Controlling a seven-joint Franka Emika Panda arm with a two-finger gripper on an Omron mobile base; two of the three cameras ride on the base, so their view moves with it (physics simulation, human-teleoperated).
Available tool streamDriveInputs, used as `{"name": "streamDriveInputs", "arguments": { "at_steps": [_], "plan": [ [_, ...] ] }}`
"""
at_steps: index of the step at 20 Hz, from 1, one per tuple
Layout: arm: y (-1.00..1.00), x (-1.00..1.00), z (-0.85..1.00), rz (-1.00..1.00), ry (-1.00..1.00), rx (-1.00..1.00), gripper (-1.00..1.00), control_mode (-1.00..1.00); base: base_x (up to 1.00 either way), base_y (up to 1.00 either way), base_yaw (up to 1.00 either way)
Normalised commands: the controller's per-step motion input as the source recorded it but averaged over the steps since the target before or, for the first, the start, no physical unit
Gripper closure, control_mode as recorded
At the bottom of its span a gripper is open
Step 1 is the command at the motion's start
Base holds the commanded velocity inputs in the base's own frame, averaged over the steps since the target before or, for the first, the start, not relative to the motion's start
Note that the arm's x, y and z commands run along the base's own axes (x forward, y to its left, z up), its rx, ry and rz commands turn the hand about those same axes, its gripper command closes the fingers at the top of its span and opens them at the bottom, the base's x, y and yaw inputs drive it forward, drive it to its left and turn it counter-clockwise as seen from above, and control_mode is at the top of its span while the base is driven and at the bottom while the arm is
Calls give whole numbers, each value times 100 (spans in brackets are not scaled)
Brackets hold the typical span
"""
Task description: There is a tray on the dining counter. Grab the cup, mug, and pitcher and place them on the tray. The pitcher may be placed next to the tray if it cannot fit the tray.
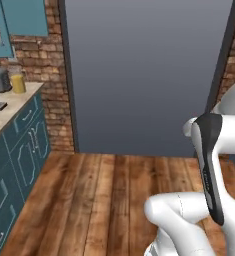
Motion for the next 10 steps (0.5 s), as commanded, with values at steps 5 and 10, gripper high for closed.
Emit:
{"name": "streamDriveInputs", "arguments": {
  "at_steps": [5, 10],
  "plan": [
    [0, 0, 0, 0, 0, 0, -100, 100, 100, -27, 29],
    [0, 0, 0, 0, 0, 0, -100, 100, 100, -40, 38]
  ]
}}
